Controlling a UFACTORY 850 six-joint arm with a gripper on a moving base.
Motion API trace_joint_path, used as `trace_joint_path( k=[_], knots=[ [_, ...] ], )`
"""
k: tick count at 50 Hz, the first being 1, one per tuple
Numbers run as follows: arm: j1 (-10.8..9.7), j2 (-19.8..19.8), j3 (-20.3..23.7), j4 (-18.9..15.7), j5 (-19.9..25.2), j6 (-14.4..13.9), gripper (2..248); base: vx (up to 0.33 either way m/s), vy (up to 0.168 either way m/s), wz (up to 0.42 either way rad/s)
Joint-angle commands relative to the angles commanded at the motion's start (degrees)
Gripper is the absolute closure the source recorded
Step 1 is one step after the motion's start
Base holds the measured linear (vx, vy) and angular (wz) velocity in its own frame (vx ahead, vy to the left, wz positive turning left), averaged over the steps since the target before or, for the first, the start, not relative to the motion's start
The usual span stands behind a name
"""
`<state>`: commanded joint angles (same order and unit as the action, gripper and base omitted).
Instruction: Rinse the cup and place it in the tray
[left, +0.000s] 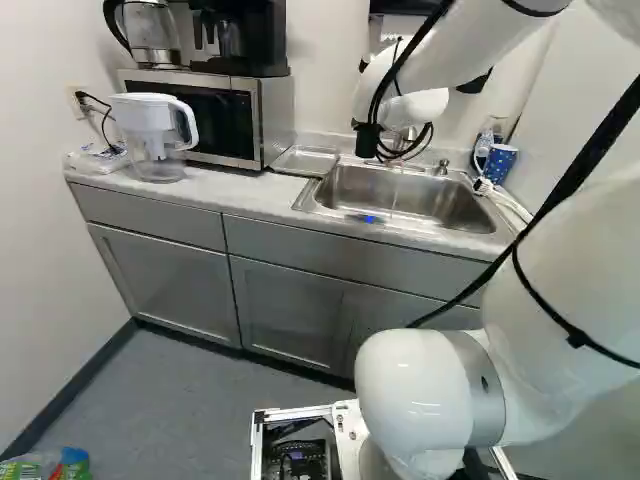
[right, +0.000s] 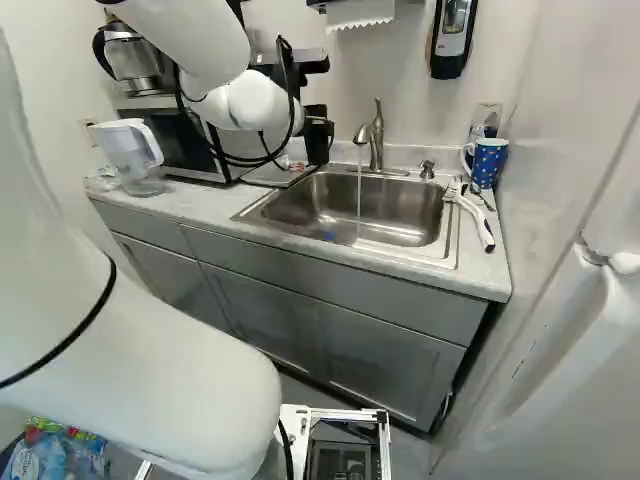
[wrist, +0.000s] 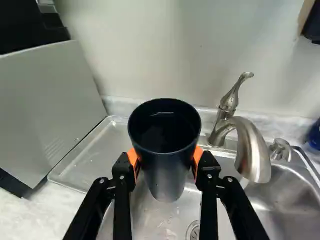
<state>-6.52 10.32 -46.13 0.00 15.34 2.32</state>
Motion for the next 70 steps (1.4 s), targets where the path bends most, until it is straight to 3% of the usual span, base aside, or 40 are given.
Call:
trace_joint_path(
  k=[70],
  knots=[
    [0.0,0.0,0.0,0.0,0.0,41.7,128,0.000,0.000,0.000]
  ],
)
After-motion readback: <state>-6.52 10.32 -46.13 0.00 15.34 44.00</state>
